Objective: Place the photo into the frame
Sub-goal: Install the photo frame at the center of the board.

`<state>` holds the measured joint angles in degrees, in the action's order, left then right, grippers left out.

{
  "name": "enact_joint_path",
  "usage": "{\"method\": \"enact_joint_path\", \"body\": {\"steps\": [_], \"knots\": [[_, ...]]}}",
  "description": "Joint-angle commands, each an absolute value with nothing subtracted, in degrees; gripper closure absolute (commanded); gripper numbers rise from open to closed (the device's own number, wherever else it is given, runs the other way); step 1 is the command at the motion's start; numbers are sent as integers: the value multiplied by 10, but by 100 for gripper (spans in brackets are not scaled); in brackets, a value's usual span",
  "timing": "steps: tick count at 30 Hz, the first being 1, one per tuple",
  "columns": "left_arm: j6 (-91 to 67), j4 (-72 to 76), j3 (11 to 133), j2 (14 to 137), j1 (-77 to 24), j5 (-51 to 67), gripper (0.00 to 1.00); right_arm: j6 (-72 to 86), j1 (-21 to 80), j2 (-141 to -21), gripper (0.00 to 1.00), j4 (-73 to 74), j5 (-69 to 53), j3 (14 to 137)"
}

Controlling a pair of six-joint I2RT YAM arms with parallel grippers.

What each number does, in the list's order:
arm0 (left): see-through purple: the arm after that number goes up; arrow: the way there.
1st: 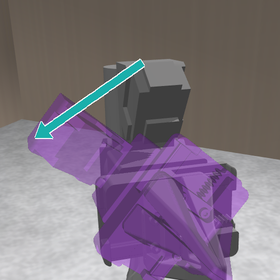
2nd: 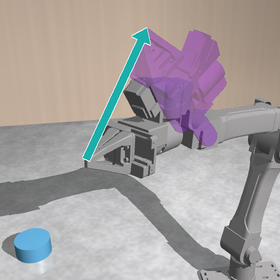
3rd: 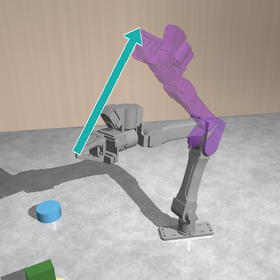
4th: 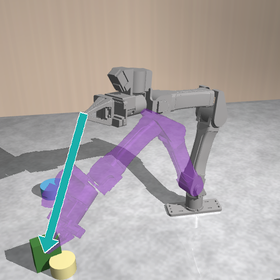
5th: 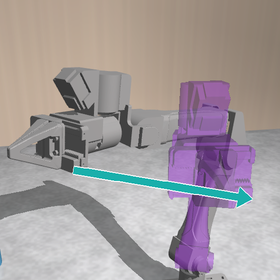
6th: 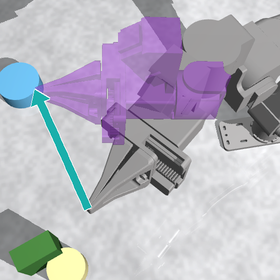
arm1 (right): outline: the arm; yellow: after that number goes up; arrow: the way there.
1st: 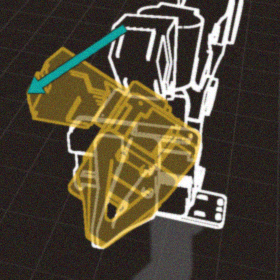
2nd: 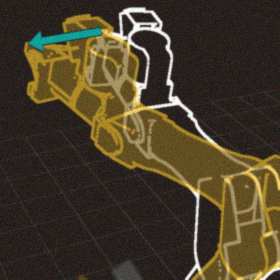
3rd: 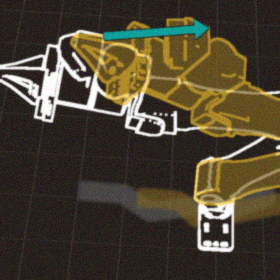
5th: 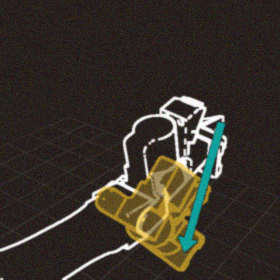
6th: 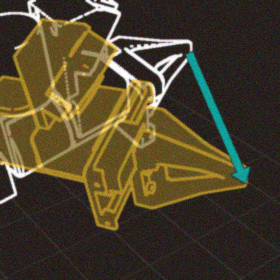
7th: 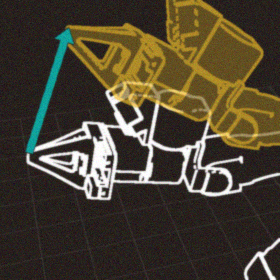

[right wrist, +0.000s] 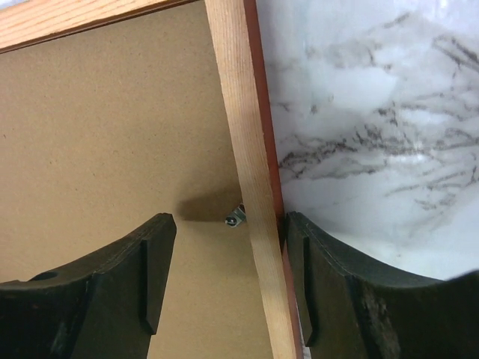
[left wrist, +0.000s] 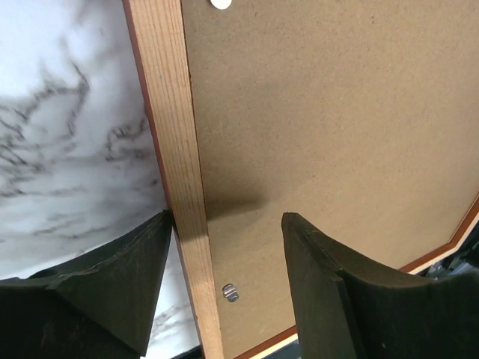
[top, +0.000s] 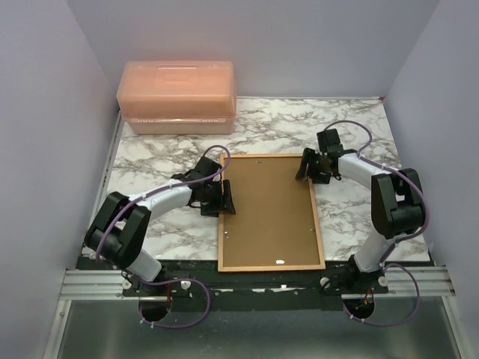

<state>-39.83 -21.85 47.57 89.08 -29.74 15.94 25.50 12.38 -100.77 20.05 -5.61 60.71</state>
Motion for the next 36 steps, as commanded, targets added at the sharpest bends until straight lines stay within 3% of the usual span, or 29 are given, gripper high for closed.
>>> {"method": "enact_joint_path", "body": {"steps": [1, 15, 23, 36], "knots": [[-434, -212, 428, 872, -322, 187, 38, 276, 133, -972, 33, 236, -117, 559], [-400, -276, 552, 935, -266, 110, 29, 280, 134, -947, 23, 241, -79, 541], [-375, -326, 648, 1002, -264, 35, 29, 280, 134, -957, 23, 237, -81, 541], [-372, -349, 702, 1071, -283, -14, 37, 280, 134, -968, 23, 231, -93, 541]]}}
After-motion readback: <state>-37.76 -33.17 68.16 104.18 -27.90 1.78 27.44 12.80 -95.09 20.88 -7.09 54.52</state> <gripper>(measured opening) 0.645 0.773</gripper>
